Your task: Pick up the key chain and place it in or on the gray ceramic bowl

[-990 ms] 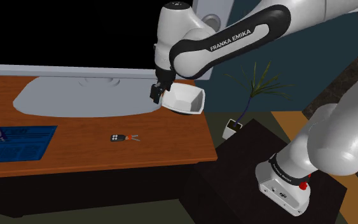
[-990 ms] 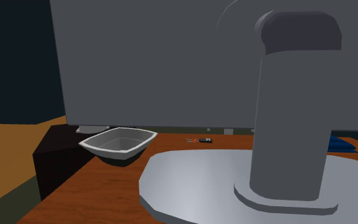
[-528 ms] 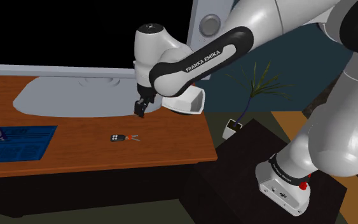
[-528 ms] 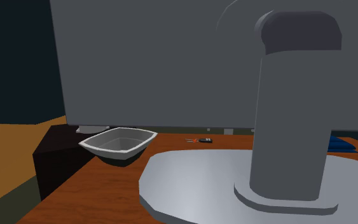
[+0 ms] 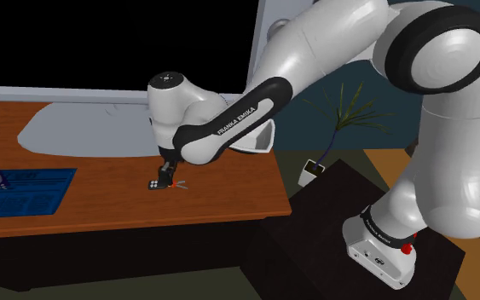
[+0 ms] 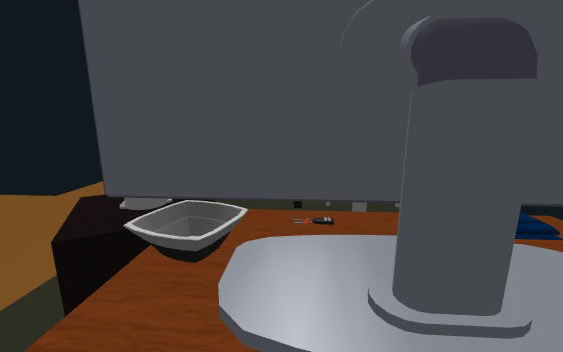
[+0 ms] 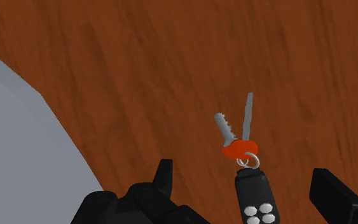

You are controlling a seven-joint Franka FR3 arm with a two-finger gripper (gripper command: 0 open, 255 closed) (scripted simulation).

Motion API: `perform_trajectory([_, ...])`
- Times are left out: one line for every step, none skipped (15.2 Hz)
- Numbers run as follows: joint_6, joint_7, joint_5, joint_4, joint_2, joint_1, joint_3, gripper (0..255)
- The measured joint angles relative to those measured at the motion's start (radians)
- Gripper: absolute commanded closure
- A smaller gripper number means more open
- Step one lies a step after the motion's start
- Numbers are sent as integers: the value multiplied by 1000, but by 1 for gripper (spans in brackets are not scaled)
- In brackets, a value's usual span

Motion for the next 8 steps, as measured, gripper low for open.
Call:
perform_trajectory([0,-1,-6,18,21,8,0,0])
perform_trajectory([1,-2,-11,33,39,14,-1,0])
perform_trajectory([7,-1,-14,36,48,17,-3,0])
perform_trajectory([14,1,-18,38,58,19,-5,0])
perform_trajectory([21,5,-22,43,71,24,-7,0])
perform_trajectory([31,8,-25,41,78,25,-10,0])
perform_trajectory([40,7,-28,43,89,25,-13,0])
perform_trajectory([46,8,-32,54,107,28,-17,0])
